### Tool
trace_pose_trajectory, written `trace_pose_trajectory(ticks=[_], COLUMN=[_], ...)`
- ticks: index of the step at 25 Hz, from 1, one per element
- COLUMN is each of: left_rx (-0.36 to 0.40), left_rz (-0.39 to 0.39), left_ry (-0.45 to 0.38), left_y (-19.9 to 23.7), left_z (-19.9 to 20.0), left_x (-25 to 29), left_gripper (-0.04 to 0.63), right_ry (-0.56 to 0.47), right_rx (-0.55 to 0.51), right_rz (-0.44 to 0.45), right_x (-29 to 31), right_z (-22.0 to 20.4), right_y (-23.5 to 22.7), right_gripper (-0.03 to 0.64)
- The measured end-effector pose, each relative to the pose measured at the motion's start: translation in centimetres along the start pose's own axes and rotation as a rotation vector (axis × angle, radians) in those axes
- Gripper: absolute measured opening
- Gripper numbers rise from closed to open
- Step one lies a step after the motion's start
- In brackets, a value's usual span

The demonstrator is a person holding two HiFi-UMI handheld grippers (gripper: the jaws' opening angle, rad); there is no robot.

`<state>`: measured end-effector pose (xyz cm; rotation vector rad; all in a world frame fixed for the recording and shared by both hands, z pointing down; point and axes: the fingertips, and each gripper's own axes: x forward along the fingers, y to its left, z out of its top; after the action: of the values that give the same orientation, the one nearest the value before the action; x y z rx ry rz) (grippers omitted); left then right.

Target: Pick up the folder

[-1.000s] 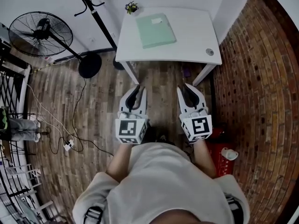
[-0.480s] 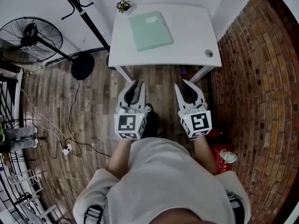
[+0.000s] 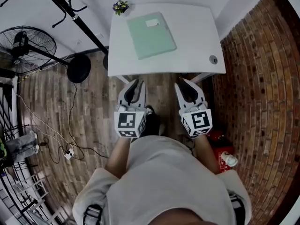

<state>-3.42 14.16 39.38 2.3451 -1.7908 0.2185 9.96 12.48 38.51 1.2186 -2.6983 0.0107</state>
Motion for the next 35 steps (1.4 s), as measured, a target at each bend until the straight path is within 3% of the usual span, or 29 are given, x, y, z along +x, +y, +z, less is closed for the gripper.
trace_pose_trajectory(ticks=[9, 17, 22, 29, 35], left_rx=[-0.063, -0.064, -0.091, -0.072, -0.085], left_rz=[-0.053, -0.092, -0.095, -0.09, -0.034], left_ry=[0.068, 0.092, 0.11, 0.125, 0.167], left_y=[4.7, 8.3, 9.1, 9.4, 10.9], left_z=[-1.6, -2.2, -2.7, -2.8, -3.2], left_x=[4.4, 7.4, 8.7, 11.4, 14.7], left_gripper=[0.063, 0.064, 0.063, 0.064, 0.064], right_ry=[0.112, 0.181, 0.212, 0.228, 0.241], right_rx=[0.022, 0.008, 0.007, 0.021, 0.027], right_rz=[-0.001, -0.029, -0.036, -0.03, 0.016], right_x=[5.7, 9.6, 10.5, 12.5, 15.5], right_z=[-1.7, -2.8, -3.3, -4.3, -5.2], right_y=[-0.9, -1.5, -2.5, -5.3, -8.2], right_gripper=[0.083, 0.089, 0.098, 0.109, 0.114])
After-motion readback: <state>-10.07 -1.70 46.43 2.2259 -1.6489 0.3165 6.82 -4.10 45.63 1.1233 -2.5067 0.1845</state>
